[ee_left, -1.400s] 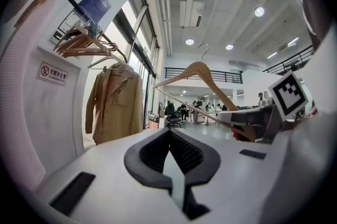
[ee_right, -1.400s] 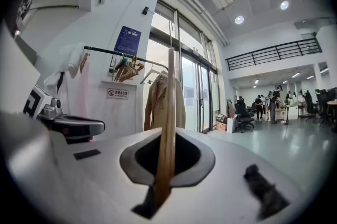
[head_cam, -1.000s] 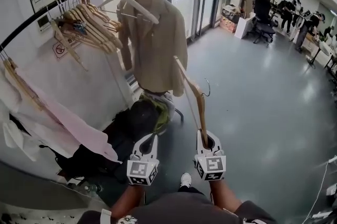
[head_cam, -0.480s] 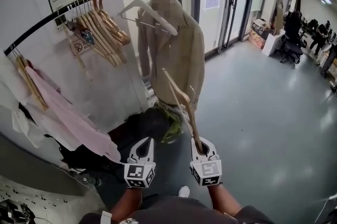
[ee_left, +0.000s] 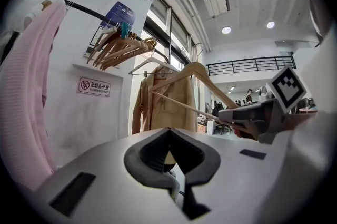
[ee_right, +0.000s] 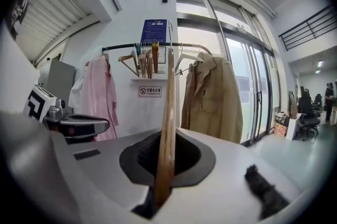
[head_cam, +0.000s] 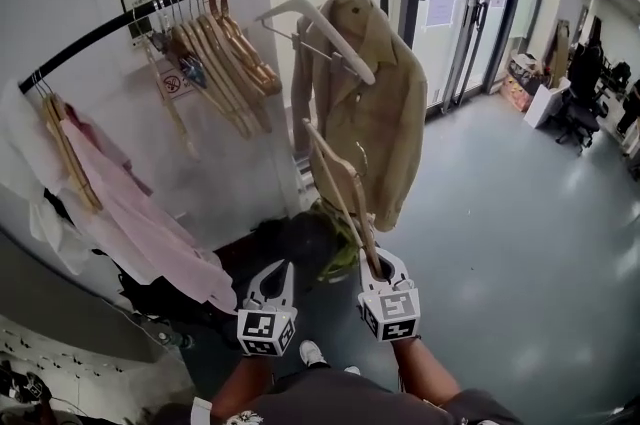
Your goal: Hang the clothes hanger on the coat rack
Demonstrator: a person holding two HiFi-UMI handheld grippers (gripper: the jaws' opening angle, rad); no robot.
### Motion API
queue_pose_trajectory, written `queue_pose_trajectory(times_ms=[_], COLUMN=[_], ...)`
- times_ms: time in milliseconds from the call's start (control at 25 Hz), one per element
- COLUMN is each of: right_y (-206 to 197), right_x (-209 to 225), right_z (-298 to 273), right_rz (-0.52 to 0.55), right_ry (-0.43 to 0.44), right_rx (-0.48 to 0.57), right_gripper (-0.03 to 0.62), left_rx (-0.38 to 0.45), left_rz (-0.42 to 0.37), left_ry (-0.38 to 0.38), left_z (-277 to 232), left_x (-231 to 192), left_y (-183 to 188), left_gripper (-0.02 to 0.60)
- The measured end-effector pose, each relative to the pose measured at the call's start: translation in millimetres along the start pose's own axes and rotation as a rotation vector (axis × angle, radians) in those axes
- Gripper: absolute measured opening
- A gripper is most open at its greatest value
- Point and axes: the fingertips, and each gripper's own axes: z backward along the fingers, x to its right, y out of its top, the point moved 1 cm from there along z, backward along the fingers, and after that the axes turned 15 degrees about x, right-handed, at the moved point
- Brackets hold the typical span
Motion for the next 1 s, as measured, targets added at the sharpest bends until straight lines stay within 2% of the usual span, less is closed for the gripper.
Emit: queue_pose_trajectory(times_ms=[400,640,1000], right_y=[26,36,83], right_x=[9,2,12], right_z=[-97,-148,-232], right_rz=[0.035,-0.001,0.032], right_ry=[0.01,0.064,0.136], right_rx=[0.045,0.061,0.098], right_gripper=[0.015,0.015,0.015], left_rx=[0.057,0.03,0.018], left_rz=[-0.005,-0.039,-0.06], left_ry=[0.018,0.011,0.117], left_z=[-50,-58,-66], left_x=[-58,-77,-92], left_y=[10,2,-2], left_gripper=[0.009,0.009,0.009])
